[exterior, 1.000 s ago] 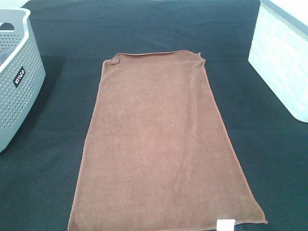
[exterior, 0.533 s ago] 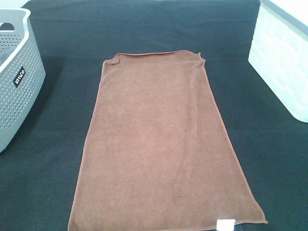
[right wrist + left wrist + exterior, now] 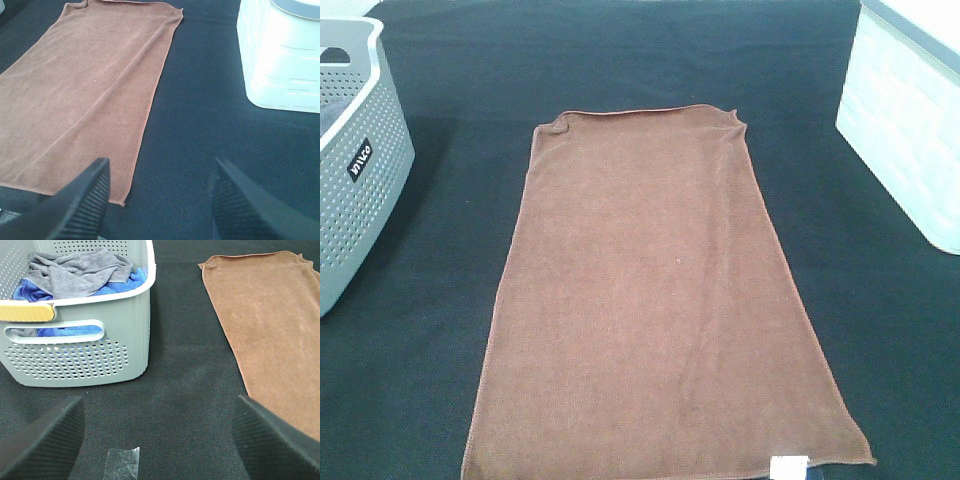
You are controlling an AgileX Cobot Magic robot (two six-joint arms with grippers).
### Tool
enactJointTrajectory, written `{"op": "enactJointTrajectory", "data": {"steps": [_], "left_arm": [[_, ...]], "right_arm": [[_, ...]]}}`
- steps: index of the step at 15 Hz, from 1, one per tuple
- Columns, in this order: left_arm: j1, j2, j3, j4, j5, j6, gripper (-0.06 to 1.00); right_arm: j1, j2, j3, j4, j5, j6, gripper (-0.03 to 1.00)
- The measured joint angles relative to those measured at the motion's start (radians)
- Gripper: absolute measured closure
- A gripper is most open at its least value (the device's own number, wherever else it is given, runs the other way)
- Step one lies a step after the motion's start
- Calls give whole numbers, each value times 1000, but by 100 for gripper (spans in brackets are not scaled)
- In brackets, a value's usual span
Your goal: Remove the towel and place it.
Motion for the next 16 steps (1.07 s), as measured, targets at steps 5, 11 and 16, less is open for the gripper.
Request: {"op": "enactJointTrajectory", "data": {"steps": [5,11,16], "left_arm": [[0,0,0,1,0,0,18],[0,0,0,1,0,0,18],[0,0,6,1,0,0,18]], "right_arm": [[0,0,0,-1,0,4,40],[0,0,0,-1,0,4,40],[0,0,0,-1,0,4,40]]}}
